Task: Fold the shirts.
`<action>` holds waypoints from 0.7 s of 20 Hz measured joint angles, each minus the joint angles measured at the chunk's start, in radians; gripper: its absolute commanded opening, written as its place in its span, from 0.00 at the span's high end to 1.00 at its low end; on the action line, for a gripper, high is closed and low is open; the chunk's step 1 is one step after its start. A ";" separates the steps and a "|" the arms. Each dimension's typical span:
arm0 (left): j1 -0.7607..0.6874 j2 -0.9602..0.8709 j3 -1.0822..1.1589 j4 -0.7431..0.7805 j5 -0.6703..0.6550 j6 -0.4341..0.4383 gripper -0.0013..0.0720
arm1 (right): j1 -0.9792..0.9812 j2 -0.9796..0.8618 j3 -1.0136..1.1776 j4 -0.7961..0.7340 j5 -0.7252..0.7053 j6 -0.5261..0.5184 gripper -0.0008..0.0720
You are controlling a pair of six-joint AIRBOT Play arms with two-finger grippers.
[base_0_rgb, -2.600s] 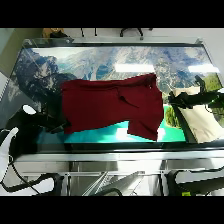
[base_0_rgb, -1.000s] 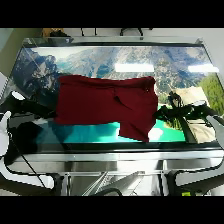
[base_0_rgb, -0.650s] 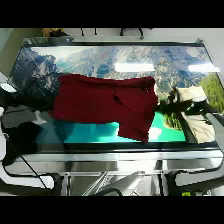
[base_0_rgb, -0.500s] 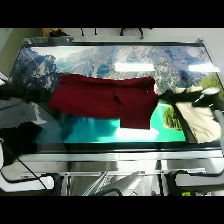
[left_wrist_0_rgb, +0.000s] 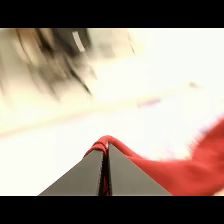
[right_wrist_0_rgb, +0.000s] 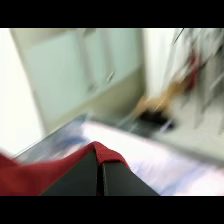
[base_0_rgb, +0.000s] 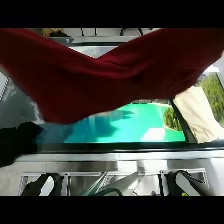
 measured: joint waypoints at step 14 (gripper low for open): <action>-0.027 -0.248 -0.437 0.057 0.036 0.069 0.97 | 0.098 -0.361 -0.195 -0.087 0.013 -0.026 0.96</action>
